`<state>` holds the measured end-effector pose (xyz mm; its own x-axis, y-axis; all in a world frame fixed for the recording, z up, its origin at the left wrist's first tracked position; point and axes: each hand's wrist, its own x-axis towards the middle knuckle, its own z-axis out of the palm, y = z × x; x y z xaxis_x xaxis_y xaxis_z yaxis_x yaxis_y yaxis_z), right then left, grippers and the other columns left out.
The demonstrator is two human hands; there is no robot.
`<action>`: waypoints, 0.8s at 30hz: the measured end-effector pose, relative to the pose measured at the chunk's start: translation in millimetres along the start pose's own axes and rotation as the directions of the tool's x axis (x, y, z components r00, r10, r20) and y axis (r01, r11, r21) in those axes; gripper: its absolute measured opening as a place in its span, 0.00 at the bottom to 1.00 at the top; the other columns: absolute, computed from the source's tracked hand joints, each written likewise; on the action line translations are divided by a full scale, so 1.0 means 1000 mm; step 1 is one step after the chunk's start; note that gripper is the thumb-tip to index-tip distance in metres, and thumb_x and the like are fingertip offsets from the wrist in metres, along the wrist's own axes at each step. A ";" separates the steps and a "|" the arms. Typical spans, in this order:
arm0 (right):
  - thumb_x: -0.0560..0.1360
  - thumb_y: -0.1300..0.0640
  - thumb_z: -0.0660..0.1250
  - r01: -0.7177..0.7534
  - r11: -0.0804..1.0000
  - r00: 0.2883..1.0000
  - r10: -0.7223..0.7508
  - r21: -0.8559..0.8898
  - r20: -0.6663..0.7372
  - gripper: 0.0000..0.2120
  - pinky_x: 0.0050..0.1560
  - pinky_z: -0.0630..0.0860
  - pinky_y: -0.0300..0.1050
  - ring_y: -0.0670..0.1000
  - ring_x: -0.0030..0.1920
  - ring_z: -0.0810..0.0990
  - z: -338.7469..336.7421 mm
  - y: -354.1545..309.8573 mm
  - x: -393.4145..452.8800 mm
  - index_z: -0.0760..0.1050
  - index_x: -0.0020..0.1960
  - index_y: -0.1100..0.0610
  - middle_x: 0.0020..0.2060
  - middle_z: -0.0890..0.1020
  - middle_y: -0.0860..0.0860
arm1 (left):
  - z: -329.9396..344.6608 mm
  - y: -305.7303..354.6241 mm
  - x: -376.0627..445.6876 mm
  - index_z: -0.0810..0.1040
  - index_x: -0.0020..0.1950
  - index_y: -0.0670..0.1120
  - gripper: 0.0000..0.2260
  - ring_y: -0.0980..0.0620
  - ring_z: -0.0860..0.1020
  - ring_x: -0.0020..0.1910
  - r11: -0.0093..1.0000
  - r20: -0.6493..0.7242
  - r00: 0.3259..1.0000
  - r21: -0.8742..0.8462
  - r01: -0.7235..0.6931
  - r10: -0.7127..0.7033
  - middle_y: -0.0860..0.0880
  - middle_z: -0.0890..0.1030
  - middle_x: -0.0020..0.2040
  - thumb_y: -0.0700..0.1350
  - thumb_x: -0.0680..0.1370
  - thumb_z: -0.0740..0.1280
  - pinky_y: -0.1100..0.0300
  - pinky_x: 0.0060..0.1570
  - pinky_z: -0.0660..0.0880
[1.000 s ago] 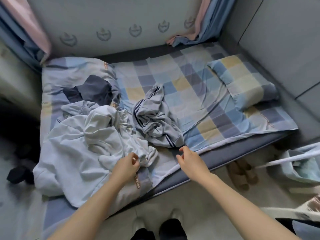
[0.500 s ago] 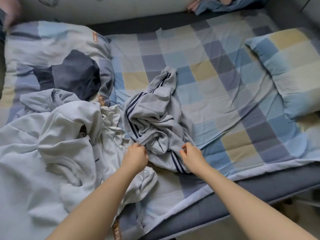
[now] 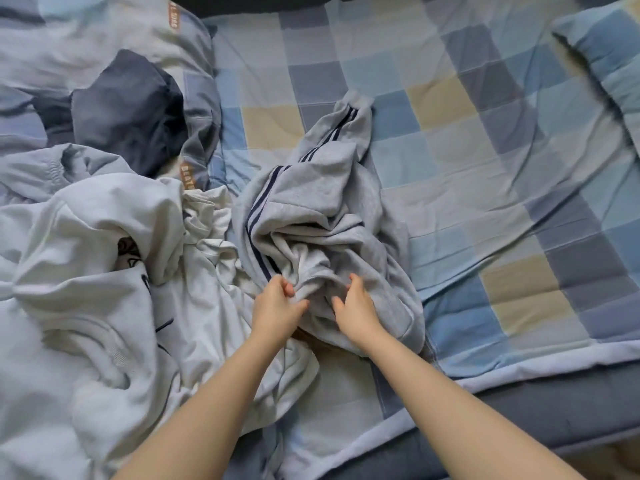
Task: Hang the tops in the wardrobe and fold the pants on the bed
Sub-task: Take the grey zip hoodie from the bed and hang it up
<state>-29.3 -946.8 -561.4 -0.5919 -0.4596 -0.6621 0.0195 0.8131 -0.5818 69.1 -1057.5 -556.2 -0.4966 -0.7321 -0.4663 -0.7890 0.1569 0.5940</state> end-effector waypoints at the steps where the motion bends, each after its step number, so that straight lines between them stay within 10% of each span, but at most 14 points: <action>1: 0.79 0.57 0.61 -0.017 1.000 1.000 0.017 0.002 0.015 0.28 0.65 0.69 0.53 0.59 0.68 0.69 0.001 0.001 -0.002 0.54 0.75 0.59 0.70 0.68 0.58 | -0.002 0.003 -0.012 0.65 0.39 0.48 0.13 0.47 0.71 0.34 0.996 -0.005 1.000 -0.086 0.016 -0.017 0.50 0.72 0.32 0.40 0.70 0.71 0.51 0.36 0.70; 6: 0.75 0.56 0.65 -0.072 0.997 0.997 0.072 0.033 -0.013 0.01 0.45 0.71 0.42 0.57 0.49 0.79 -0.007 0.006 -0.055 0.74 0.45 0.54 0.45 0.82 0.54 | -0.039 0.032 -0.093 0.69 0.39 0.47 0.12 0.48 0.72 0.32 0.984 -0.014 1.000 -0.180 -0.002 -0.001 0.48 0.75 0.31 0.47 0.67 0.73 0.52 0.35 0.69; 13: 0.79 0.57 0.60 -0.165 0.896 0.962 0.238 0.411 -0.132 0.06 0.43 0.68 0.43 0.52 0.41 0.72 -0.079 -0.012 -0.158 0.72 0.44 0.56 0.36 0.74 0.49 | -0.106 0.105 -0.173 0.74 0.39 0.46 0.09 0.50 0.73 0.32 0.979 0.014 0.983 -0.097 -0.182 0.184 0.49 0.76 0.31 0.42 0.70 0.74 0.59 0.32 0.68; 17: 0.80 0.57 0.55 -0.194 0.794 0.955 0.287 0.577 -0.075 0.12 0.57 0.77 0.58 0.60 0.50 0.78 -0.123 -0.028 -0.213 0.76 0.50 0.60 0.47 0.79 0.63 | -0.143 0.154 -0.211 0.74 0.39 0.48 0.10 0.54 0.73 0.35 0.947 0.007 0.949 -0.061 -0.314 0.315 0.51 0.76 0.32 0.34 0.69 0.70 0.63 0.34 0.68; 24: 0.73 0.56 0.59 0.117 0.725 0.912 0.192 0.678 -0.362 0.05 0.40 0.71 0.52 0.53 0.39 0.70 -0.184 -0.073 -0.337 0.68 0.39 0.56 0.36 0.72 0.59 | -0.215 0.206 -0.294 0.73 0.35 0.49 0.12 0.59 0.72 0.32 0.886 -0.043 0.892 -0.103 -0.453 0.451 0.57 0.77 0.34 0.32 0.68 0.69 0.66 0.32 0.66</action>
<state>20.9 -785.7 -208.4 -0.8282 -0.1338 -0.5443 0.4914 0.2936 -0.8199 130.5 -952.4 -155.4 -0.7828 -0.6108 -0.1195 -0.4365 0.4020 0.8049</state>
